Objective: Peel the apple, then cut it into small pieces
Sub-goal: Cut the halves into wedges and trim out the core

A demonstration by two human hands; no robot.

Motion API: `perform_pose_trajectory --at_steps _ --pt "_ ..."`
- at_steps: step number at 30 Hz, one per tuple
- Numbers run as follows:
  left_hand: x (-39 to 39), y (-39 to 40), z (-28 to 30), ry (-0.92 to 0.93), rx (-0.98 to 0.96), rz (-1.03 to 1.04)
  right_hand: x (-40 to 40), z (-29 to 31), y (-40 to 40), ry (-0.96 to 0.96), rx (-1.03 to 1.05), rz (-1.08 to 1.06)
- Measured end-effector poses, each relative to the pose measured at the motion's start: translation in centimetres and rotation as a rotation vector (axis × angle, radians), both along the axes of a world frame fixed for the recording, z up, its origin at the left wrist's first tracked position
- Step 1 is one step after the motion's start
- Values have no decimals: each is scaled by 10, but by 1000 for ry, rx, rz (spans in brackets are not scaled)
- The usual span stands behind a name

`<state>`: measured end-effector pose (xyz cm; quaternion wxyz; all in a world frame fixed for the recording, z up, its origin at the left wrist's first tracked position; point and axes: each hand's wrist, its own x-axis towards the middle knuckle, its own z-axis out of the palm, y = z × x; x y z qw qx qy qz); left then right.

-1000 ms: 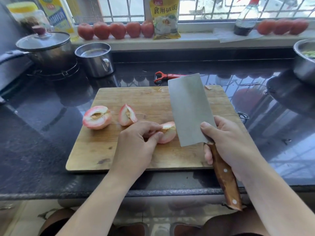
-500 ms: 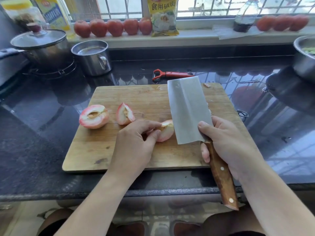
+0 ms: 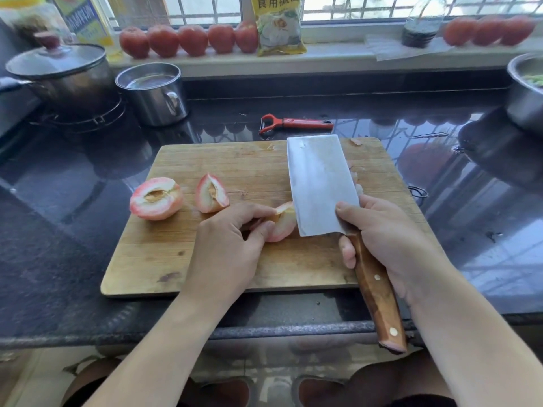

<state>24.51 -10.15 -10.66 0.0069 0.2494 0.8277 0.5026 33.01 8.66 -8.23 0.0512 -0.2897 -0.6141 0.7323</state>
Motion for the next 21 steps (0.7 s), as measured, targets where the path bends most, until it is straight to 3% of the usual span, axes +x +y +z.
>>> perform_pose_trajectory --at_steps 12,21 --pt "2 -1 -2 33 29 -21 -4 -1 -4 29 -14 -54" --pt "1 0 -3 26 46 -19 -8 1 -7 24 91 -33"
